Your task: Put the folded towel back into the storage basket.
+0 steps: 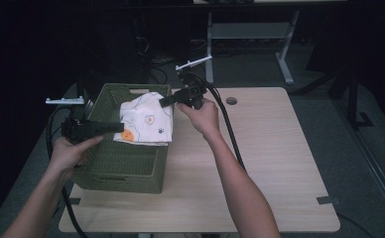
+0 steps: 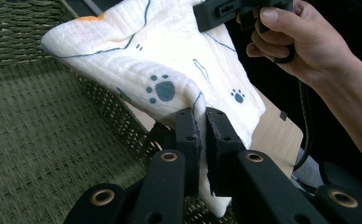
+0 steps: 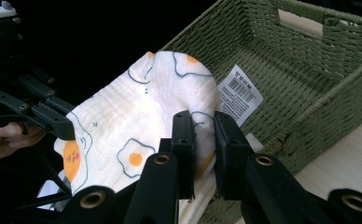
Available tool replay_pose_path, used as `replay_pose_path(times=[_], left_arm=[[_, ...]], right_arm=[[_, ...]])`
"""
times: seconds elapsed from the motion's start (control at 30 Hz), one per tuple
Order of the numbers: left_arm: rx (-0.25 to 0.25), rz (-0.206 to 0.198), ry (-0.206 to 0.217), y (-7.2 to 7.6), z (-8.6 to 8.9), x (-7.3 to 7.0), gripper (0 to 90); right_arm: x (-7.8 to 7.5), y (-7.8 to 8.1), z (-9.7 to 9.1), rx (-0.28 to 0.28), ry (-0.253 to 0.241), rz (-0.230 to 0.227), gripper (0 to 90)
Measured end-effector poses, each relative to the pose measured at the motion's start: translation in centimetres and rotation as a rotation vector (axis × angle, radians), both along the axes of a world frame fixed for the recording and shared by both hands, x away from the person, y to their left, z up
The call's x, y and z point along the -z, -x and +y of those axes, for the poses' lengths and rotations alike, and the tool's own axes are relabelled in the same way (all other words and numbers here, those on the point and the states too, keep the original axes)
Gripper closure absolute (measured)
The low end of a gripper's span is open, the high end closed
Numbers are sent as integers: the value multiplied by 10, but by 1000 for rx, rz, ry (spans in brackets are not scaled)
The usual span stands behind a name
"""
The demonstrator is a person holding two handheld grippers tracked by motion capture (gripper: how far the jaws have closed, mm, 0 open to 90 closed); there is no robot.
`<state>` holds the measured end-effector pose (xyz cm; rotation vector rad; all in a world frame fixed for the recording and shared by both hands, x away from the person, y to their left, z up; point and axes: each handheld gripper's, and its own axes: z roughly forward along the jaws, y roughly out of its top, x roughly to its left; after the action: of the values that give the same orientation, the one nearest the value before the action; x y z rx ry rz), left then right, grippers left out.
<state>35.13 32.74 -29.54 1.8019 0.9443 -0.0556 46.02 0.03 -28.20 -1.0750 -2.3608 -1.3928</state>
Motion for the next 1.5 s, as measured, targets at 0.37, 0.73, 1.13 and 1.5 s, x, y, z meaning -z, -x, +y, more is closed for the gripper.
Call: replay_pose_path(times=[0.37, 0.73, 1.13, 1.5], left_arm=[[-36, 17, -8, 1, 20, 5, 852], [-80, 42, -21, 1, 44, 14, 852], [-123, 73, -26, 2, 61, 24, 852], [-151, 93, -43, 0, 75, 32, 851]], right_arm=[[3, -5, 23, -13, 19, -2, 798], [14, -9, 46, -29, 7, 15, 797], [27, -11, 68, -46, 6, 27, 797], [38, -12, 85, -53, 8, 36, 796]])
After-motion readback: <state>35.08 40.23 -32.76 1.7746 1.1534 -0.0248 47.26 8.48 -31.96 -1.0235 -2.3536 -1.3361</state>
